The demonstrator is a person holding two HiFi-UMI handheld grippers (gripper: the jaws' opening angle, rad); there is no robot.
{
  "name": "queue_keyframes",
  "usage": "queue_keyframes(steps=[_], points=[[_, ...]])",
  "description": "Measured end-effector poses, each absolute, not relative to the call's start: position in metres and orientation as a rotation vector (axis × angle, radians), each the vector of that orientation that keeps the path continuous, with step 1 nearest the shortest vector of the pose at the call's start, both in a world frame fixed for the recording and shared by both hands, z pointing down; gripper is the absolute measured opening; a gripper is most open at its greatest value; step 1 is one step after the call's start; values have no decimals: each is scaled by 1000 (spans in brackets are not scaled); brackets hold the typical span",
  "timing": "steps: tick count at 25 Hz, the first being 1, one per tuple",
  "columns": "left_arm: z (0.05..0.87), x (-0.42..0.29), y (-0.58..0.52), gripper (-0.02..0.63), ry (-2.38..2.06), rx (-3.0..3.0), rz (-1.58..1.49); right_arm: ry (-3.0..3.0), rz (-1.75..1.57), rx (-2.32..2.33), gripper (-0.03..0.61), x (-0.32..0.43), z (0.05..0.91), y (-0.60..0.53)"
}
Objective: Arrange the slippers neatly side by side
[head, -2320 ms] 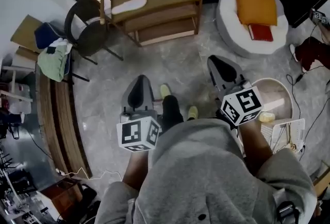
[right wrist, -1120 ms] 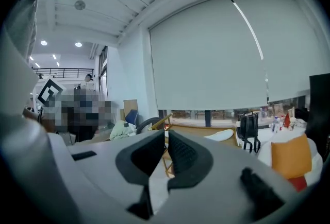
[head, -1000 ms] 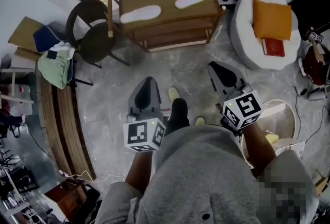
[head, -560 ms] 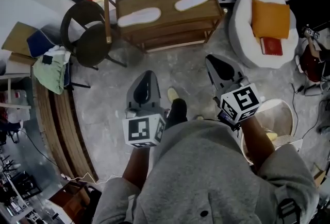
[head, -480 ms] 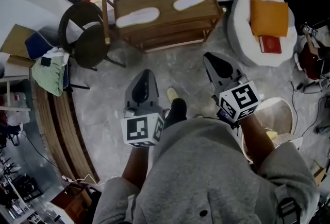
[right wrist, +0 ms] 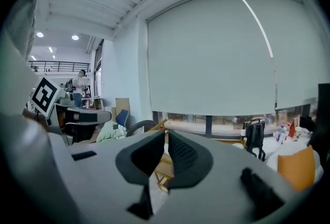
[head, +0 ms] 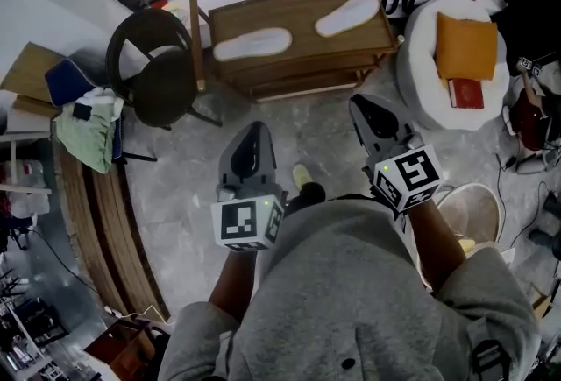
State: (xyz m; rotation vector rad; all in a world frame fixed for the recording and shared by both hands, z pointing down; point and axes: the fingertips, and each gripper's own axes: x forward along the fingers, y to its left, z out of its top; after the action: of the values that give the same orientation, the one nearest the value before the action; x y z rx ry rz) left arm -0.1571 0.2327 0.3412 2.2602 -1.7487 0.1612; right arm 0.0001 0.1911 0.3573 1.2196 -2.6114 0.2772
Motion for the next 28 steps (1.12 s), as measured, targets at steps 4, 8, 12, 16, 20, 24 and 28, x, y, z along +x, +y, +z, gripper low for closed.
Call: queue_keyframes(steps=[4,8,12,16,20,24,28], points=[[345,-179,217,22,-1737,2252,153,-2606,252,1217,35,-23,357,174],[347,-191,204,21,-1720,2263,157,-2587,246,1227,37,-34,361,166],[348,-201,196,21,-1709,2271,154,-2564,231,1239,35,-41,361,162],[350,-202,191,22,-1691,2281,136,-2536,207,1250,37,-39,362,159],[350,-204,185,22,-1686,2287,129,-2524,181,1272,35,-35,358,147],[348,-201,173,22,-1696,2294,127,-2525,179,1290,35,-27,358,128],[350,-197,154,22,-1705,2292,138,-2529,197,1289,35,-19,363,105]])
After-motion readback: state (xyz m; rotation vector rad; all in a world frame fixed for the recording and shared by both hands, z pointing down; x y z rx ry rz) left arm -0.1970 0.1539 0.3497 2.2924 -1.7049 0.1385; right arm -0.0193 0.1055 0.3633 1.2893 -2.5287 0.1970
